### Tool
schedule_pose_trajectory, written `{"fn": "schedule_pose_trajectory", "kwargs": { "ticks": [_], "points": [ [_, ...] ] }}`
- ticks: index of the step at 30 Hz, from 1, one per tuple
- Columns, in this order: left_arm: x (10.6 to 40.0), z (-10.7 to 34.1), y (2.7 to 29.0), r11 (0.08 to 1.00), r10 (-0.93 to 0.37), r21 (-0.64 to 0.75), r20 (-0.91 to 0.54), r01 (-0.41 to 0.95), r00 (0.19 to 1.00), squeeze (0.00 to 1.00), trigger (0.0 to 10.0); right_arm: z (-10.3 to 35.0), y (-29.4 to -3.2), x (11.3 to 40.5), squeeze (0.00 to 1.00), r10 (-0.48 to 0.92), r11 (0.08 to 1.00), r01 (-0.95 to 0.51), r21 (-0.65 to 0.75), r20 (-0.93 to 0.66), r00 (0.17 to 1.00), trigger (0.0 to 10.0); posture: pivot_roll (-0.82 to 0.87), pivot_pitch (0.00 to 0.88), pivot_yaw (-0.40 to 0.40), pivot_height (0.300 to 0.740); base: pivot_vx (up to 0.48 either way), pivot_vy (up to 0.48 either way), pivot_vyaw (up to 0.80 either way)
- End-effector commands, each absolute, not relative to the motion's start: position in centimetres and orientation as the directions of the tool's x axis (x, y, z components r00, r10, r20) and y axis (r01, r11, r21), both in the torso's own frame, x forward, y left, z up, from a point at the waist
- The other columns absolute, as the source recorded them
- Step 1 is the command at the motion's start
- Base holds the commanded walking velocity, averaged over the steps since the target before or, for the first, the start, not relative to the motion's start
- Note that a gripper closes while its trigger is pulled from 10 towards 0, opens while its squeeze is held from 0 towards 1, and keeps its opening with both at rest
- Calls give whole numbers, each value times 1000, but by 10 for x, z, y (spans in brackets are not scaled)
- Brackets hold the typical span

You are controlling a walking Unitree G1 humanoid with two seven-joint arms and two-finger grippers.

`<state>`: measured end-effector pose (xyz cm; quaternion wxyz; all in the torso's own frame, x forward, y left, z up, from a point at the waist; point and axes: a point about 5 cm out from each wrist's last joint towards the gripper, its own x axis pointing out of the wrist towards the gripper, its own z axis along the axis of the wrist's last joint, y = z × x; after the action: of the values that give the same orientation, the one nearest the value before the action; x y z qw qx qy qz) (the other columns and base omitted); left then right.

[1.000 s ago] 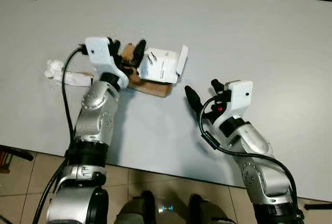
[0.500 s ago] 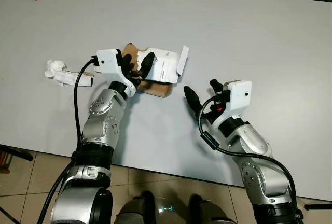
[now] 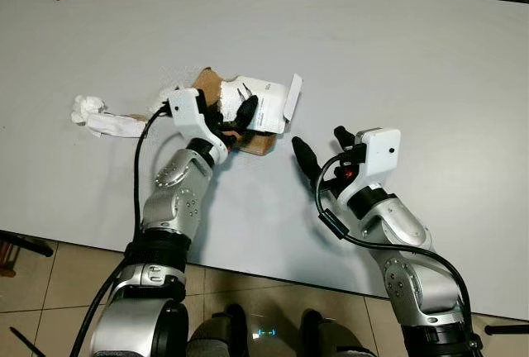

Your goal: Picking trash to rubbish bin

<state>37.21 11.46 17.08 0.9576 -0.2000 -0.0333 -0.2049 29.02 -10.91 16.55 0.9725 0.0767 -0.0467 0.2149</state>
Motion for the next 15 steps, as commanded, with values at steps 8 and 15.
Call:
{"fn": "schedule_pose_trajectory", "kwargs": {
  "ticks": [8, 15],
  "points": [
    [366, 161, 100, 806, -449, -375, 119, 459, 886, 0, 10000, 163, -108, 288, 0, 414, 893, -427, 138, 115, 903, 10000, -65, 243, 31, 740, 0, 0, 0],
    [365, 160, 94, 798, -462, -377, 119, 471, 879, 0, 8314, 163, -108, 288, 0, 415, 893, -428, 141, 115, 902, 10000, -66, 242, 32, 740, 0, 0, 0]
  ]
}}
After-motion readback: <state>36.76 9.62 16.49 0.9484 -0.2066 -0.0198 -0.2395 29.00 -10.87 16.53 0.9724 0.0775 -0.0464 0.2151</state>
